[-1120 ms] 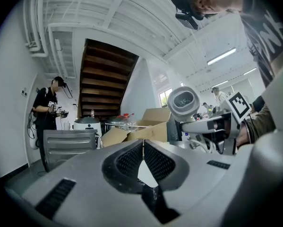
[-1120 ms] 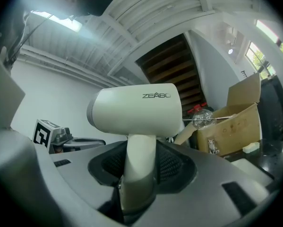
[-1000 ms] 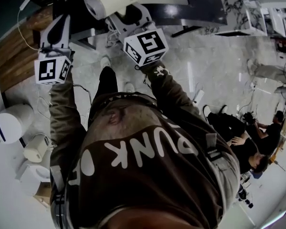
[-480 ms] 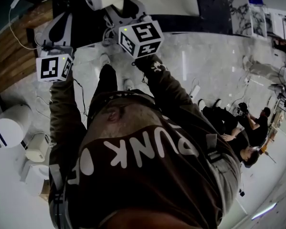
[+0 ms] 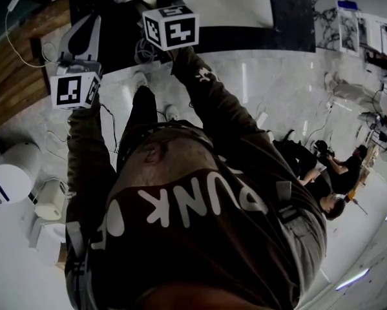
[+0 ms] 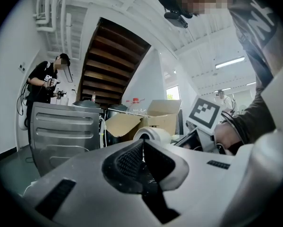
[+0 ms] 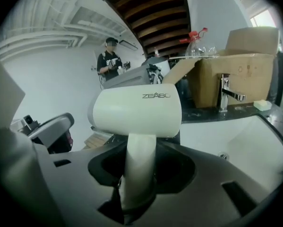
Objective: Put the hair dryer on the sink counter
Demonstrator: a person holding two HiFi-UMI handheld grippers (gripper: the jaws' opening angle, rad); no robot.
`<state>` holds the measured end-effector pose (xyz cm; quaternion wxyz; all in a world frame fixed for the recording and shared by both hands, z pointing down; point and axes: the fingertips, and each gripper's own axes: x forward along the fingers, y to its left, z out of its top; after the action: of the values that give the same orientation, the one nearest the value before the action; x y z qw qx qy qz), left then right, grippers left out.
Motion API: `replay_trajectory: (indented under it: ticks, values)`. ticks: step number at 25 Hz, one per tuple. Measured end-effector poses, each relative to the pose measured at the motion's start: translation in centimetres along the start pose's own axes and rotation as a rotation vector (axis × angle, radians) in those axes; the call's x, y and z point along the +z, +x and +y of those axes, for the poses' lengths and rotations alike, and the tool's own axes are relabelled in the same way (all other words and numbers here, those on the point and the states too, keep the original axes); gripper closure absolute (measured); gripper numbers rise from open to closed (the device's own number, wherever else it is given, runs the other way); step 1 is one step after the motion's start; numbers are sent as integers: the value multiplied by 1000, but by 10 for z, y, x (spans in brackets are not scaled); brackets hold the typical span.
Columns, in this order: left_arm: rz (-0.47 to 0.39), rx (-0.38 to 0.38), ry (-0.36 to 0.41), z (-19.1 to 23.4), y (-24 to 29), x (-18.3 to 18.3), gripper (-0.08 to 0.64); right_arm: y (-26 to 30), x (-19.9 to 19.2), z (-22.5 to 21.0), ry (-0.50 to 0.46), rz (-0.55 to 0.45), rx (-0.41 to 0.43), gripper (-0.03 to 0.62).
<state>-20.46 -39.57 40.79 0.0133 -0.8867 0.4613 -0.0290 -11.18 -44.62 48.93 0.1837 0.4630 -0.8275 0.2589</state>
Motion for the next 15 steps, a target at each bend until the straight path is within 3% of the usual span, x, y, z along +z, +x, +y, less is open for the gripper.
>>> replay_trajectory:
  ticks: [15]
  values:
    - [-5,-5,-12,9,7,-4,552,60,-39,-21,63,295,-30,428]
